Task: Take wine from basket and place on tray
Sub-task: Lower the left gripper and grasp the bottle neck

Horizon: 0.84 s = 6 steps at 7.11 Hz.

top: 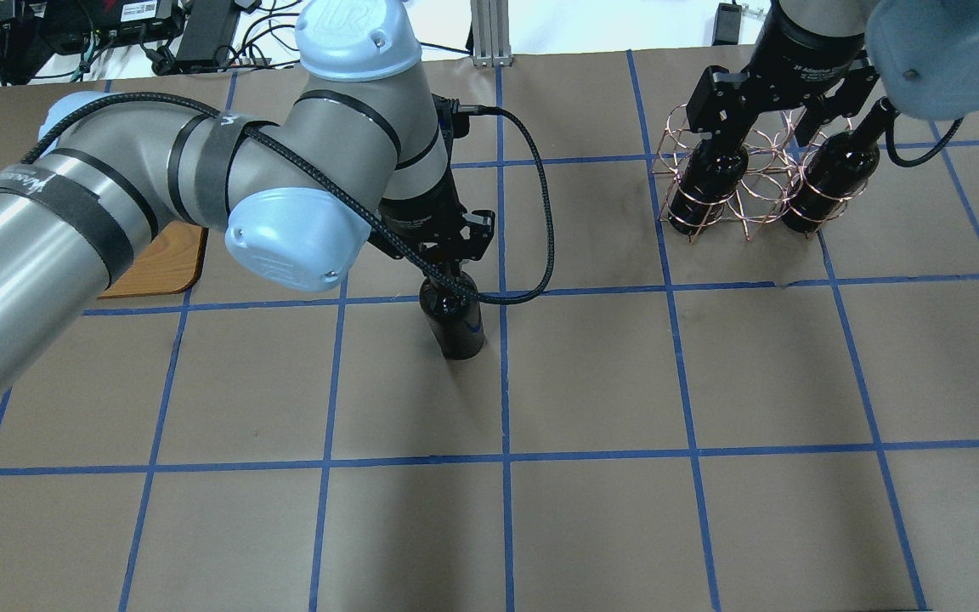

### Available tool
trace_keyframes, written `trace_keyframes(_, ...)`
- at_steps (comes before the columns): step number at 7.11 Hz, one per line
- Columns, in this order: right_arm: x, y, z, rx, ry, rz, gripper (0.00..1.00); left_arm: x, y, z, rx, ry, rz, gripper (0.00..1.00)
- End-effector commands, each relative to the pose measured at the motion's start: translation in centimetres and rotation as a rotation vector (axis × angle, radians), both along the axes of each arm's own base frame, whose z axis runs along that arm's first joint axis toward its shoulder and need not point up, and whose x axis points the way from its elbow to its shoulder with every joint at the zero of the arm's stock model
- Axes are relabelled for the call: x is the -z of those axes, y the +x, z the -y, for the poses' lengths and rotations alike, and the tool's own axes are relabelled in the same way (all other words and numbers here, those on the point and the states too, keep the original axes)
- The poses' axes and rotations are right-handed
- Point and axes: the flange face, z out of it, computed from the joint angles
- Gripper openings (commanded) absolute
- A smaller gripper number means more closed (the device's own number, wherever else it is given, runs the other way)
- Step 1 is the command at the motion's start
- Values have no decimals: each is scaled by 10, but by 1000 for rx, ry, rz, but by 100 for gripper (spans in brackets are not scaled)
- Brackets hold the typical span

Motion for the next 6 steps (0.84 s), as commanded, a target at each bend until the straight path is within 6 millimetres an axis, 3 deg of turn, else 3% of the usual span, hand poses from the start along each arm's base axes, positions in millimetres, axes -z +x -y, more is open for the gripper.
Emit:
trace_keyframes(1, 0, 0, 0, 0, -1, 1, 100, -4, 1, 0, 4, -8, 1, 24)
trace_keyframes(3, 0, 0, 0, 0, 0, 1, 100, -31, 27, 14, -45, -53, -12, 15)
trace_keyframes(5, 0, 0, 0, 0, -1, 3, 100, -40, 44, 21, -4, -66, 9, 12)
trace_keyframes(6, 0, 0, 0, 0, -1, 3, 100, -59, 75, 37, 39, -70, 57, 11)
